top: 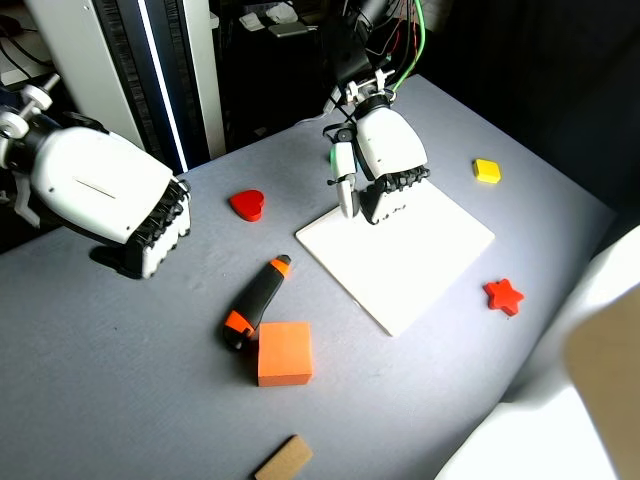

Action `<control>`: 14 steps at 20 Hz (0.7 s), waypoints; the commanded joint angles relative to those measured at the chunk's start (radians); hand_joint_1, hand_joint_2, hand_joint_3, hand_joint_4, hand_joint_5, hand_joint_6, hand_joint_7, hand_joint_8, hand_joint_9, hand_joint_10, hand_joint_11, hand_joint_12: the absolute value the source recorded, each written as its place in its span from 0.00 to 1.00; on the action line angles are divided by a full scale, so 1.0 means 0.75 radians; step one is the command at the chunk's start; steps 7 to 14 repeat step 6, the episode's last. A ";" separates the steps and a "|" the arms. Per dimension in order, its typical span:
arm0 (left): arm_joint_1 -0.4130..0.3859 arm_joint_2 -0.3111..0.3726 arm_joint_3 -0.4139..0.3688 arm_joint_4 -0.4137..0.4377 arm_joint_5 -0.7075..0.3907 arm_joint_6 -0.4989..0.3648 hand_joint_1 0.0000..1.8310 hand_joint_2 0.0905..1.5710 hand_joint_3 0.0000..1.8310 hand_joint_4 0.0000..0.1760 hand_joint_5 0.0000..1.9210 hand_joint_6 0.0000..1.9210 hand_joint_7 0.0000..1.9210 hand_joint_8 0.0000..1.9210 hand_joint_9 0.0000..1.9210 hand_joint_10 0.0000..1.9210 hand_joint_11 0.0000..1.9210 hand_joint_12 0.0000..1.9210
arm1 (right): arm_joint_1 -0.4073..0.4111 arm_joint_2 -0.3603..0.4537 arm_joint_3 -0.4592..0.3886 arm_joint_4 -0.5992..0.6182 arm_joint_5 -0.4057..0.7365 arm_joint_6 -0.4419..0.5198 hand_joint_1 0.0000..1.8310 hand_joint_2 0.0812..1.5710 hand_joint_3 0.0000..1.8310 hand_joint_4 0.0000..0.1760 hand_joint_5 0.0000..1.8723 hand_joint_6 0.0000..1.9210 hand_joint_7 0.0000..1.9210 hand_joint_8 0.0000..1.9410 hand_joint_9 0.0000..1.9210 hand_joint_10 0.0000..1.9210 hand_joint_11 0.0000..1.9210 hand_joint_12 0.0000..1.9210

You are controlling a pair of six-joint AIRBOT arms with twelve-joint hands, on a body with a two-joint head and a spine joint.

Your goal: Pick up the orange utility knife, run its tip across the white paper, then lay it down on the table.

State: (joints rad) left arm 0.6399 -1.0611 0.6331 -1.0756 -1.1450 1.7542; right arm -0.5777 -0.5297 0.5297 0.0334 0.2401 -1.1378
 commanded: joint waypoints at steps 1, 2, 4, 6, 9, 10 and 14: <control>-0.013 0.012 -0.006 0.092 -0.101 -0.001 0.26 0.98 0.00 1.00 0.63 1.00 0.67 1.00 0.73 1.00 0.74 1.00 | 0.017 0.013 -0.002 0.002 0.140 0.011 0.27 0.96 0.00 1.00 0.63 0.98 0.68 1.00 0.71 1.00 0.73 1.00; -0.013 0.018 -0.009 0.094 -0.100 -0.002 0.27 0.98 0.00 1.00 0.63 1.00 0.67 1.00 0.73 1.00 0.74 1.00 | 0.016 0.016 -0.002 0.002 0.156 0.016 0.27 0.96 0.00 1.00 0.63 0.97 0.68 1.00 0.70 1.00 0.72 1.00; -0.013 0.025 -0.013 0.094 -0.100 -0.001 0.28 0.98 0.00 1.00 0.63 1.00 0.67 1.00 0.72 1.00 0.73 1.00 | 0.003 0.018 -0.002 0.002 0.217 0.016 0.27 0.95 0.00 1.00 0.63 0.95 0.67 1.00 0.70 1.00 0.71 1.00; -0.013 0.026 -0.015 0.095 -0.100 0.004 0.28 0.98 0.00 1.00 0.63 1.00 0.67 1.00 0.72 1.00 0.74 1.00 | -0.027 0.018 -0.002 0.002 0.313 0.016 0.28 0.95 0.00 1.00 0.63 0.96 0.67 1.00 0.70 1.00 0.71 1.00; -0.013 0.026 -0.015 0.095 -0.100 0.004 0.28 0.98 0.00 1.00 0.63 1.00 0.67 1.00 0.72 1.00 0.74 1.00 | -0.027 0.018 -0.002 0.002 0.313 0.016 0.28 0.95 0.00 1.00 0.63 0.96 0.67 1.00 0.70 1.00 0.71 1.00; -0.013 0.026 -0.015 0.095 -0.100 0.004 0.28 0.98 0.00 1.00 0.63 1.00 0.67 1.00 0.72 1.00 0.74 1.00 | -0.027 0.018 -0.002 0.002 0.313 0.016 0.28 0.95 0.00 1.00 0.63 0.96 0.67 1.00 0.70 1.00 0.71 1.00; -0.013 0.026 -0.015 0.095 -0.100 0.004 0.28 0.98 0.00 1.00 0.63 1.00 0.67 1.00 0.72 1.00 0.74 1.00 | -0.027 0.018 -0.002 0.002 0.313 0.016 0.28 0.95 0.00 1.00 0.63 0.96 0.67 1.00 0.70 1.00 0.71 1.00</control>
